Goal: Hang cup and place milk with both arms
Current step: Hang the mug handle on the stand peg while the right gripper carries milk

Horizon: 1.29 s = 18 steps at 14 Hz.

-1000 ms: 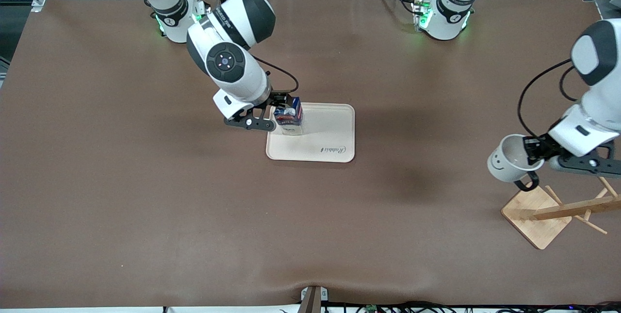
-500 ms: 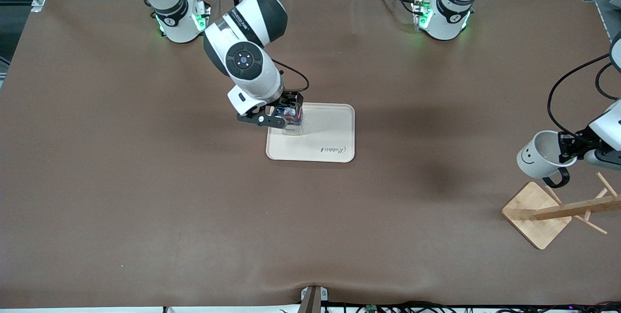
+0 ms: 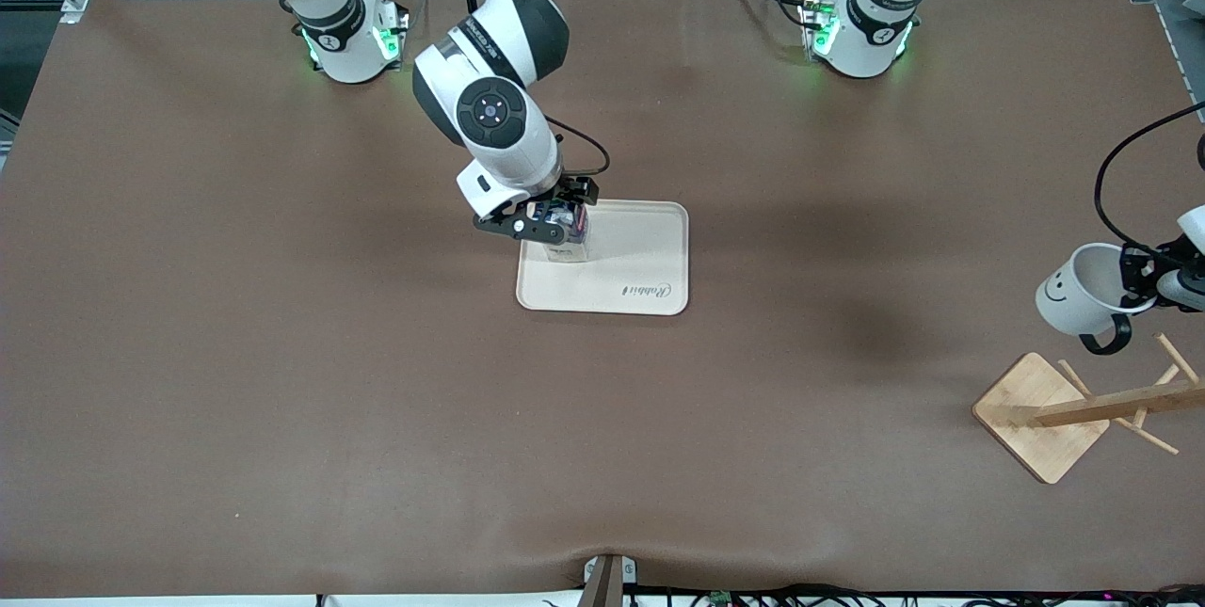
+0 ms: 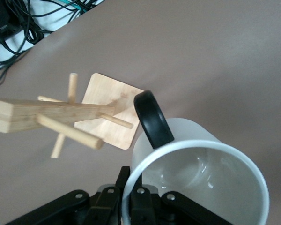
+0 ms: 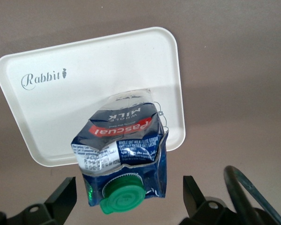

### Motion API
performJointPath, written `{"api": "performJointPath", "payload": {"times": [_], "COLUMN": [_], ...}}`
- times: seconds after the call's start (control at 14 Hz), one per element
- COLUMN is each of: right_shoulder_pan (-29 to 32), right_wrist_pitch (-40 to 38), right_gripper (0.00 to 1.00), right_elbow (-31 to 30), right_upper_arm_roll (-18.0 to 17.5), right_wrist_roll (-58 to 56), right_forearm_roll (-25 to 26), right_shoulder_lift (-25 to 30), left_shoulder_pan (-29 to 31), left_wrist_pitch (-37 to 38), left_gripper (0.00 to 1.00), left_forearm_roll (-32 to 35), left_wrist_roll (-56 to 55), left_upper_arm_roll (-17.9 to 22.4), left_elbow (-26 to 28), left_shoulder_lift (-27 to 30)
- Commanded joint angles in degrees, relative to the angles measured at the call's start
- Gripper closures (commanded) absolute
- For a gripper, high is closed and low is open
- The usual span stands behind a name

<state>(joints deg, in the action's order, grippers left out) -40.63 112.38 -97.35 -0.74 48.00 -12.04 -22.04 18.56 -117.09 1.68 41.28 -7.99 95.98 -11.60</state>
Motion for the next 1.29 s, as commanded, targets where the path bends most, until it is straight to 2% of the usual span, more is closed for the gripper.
{"api": "performJointPath", "payload": {"times": [0.0, 0.07, 0.14, 0.21, 0.29, 0.43, 0.57, 0.86, 1.07, 1.21], "right_shoulder_pan": [-2.3, -2.4, -2.4, -2.5, -2.7, -2.1, -1.1, 4.5, 9.0, 11.6], "right_wrist_pitch": [6.3, 9.2, 9.4, 9.4, 9.2, 8.7, 4.9, -12.1, -15.2, -17.6], "right_gripper": [0.0, 0.0, 0.3, 0.7, 1.0, 1.0, 1.0, 1.0, 1.0, 1.0], "right_elbow": [-2.5, -4.4, -5.6, -6.4, -6.5, -6.2, -4.1, 7.9, 8.2, 8.2], "right_upper_arm_roll": [0.7, 0.7, 0.7, 0.7, 0.7, 0.8, 1.1, 1.1, 1.1, 1.1], "right_wrist_roll": [3.4, 3.6, 3.5, 3.8, 3.9, 5.2, 7.9, 13.0, 11.9, 8.1], "right_forearm_roll": [-0.8, -0.7, -0.6, -0.6, -0.6, -0.5, -0.6, -0.4, 1.8, 6.4], "right_shoulder_lift": [-0.5, -0.5, -0.4, -0.1, 0.1, 0.8, 1.8, 1.7, 3.1, 4.2], "left_shoulder_pan": [1.3, 1.5, 1.5, 1.7, 2.4, 2.6, 3.4, 3.8, 4.9, 5.8], "left_wrist_pitch": [0.4, 0.4, 0.4, 0.4, 0.4, 0.4, 0.4, 0.4, 0.4, 0.4], "left_gripper": [1.0, 1.0, 1.0, 1.0, 1.0, 1.0, 1.0, 1.0, 1.0, 1.0], "left_forearm_roll": [-0.1, -0.1, -0.1, -0.1, -0.1, -0.2, -0.5, -0.7, -0.8, -0.8], "left_wrist_roll": [3.9, 4.0, 4.1, 4.1, 4.1, 4.8, 6.7, 8.4, 10.7, 11.5], "left_upper_arm_roll": [-0.3, -0.3, -0.3, -0.3, -0.3, -0.3, -0.4, -0.3, -0.3, -0.4], "left_elbow": [-2.9, -3.3, -4.1, -4.6, -4.7, -4.7, -4.7, -5.3, -6.3, -7.2], "left_shoulder_lift": [-1.5, -1.7, -2.1, -2.5, -2.6, -3.1, -3.2, -3.8, -4.7, -5.9]}}
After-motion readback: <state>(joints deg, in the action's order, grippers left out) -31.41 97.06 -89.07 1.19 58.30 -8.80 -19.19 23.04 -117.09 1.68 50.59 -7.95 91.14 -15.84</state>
